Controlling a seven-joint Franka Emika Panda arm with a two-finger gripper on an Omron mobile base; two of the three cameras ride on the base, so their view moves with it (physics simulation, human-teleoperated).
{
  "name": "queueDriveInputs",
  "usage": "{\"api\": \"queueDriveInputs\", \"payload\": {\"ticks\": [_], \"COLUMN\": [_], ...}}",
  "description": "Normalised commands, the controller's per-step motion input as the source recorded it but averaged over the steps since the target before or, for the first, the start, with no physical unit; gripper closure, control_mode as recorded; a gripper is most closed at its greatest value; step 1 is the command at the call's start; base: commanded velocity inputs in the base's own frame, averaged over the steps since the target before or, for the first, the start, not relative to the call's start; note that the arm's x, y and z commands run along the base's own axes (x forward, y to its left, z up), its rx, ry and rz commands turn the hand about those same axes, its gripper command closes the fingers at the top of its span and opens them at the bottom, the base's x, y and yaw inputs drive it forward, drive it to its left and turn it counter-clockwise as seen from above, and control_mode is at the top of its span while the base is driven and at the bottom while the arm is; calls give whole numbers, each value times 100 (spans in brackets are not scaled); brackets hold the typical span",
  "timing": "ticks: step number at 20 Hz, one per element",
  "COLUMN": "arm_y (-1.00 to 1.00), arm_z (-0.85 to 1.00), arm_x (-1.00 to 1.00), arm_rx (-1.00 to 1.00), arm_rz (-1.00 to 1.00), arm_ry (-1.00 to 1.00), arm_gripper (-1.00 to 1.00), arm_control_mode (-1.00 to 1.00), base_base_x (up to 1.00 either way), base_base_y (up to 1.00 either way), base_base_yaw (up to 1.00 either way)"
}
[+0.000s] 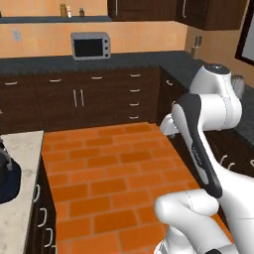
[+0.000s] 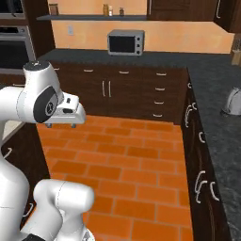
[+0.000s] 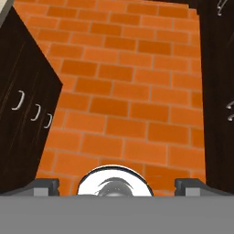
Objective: Navigate to the stand mixer.
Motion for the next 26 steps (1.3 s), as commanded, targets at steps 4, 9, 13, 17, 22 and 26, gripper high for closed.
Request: {"api": "queueDriveInputs", "payload": {"ticks": [4, 9, 13, 17, 22, 26], "arm_y": [0, 0, 0, 0, 0, 0], "arm_z": [0, 0, 0, 0, 0, 0], "arm_x": [0, 0, 0, 0, 0, 0], "arm_rx": [0, 0, 0, 0, 0, 0], "arm_rz": [0, 0, 0, 0, 0, 0], "arm_ry": [0, 0, 0, 0, 0, 0], "arm_gripper": [-100, -100, -100, -100, -100, -100], "arm_control_mode": [100, 100, 100, 100, 100, 100], "base_base_x": [100, 100, 100, 21, -10, -16], "base_base_y": [0, 0, 0, 5, 19, 18], "base_base_yaw": [10, 11, 18, 66, 81, 84]}}
